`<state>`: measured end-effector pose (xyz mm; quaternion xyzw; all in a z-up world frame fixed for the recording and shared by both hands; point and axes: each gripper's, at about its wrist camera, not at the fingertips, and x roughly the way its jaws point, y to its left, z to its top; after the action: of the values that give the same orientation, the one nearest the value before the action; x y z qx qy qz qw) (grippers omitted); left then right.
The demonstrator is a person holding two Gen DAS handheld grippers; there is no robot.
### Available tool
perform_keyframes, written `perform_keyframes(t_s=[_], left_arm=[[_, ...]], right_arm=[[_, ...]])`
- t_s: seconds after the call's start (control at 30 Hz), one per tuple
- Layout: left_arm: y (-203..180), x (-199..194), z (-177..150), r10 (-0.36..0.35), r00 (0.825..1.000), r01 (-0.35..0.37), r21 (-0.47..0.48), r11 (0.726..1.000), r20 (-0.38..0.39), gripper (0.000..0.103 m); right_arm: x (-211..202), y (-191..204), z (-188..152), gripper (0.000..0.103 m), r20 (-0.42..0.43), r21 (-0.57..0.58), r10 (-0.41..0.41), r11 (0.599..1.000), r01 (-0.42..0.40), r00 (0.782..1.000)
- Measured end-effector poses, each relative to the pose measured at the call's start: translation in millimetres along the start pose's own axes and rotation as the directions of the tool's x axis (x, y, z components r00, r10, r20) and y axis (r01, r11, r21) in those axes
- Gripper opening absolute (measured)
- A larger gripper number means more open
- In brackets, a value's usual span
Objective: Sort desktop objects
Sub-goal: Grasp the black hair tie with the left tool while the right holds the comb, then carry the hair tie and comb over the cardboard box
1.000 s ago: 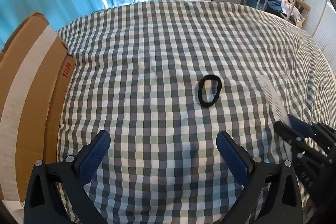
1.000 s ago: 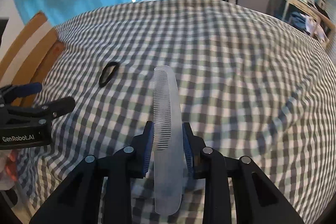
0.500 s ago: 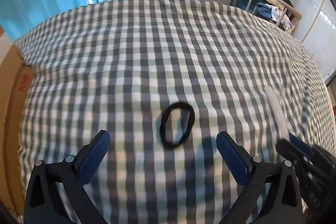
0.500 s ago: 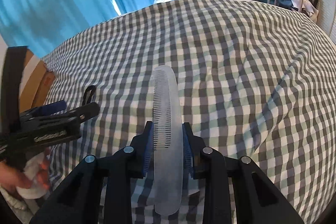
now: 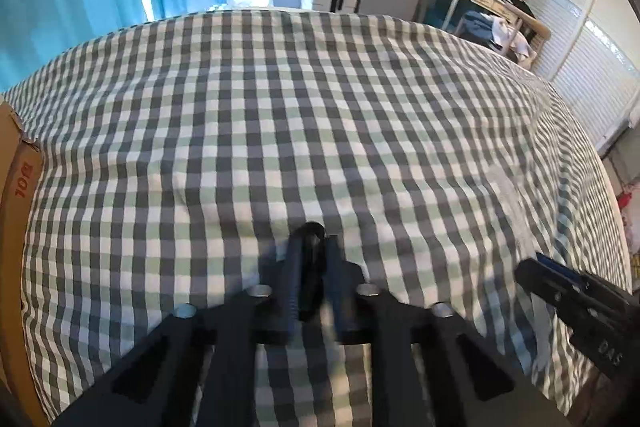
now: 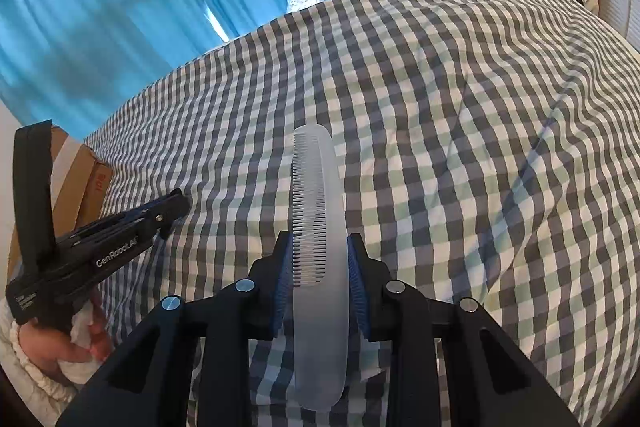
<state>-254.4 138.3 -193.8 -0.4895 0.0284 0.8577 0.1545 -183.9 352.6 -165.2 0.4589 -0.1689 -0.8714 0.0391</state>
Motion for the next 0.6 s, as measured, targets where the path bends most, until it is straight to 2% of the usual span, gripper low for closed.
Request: perform_keyframes(t_s=[0.3,0.6], left_arm=[[7,-36,-10,-0.019,1.000,0.019,0.014,1.000,0.016,0.009],[13,-85,-2,-0.037,0.998,0.036,0.019,0.999,0.058,0.009]], right_arm=[[-21,10,-6,0.027,0.027,0.019,0.008,1.000,-0.009,1.000],[-56,53,-14,0.027,0.060,-0.046,0.004,0.999,-0.001,0.998]])
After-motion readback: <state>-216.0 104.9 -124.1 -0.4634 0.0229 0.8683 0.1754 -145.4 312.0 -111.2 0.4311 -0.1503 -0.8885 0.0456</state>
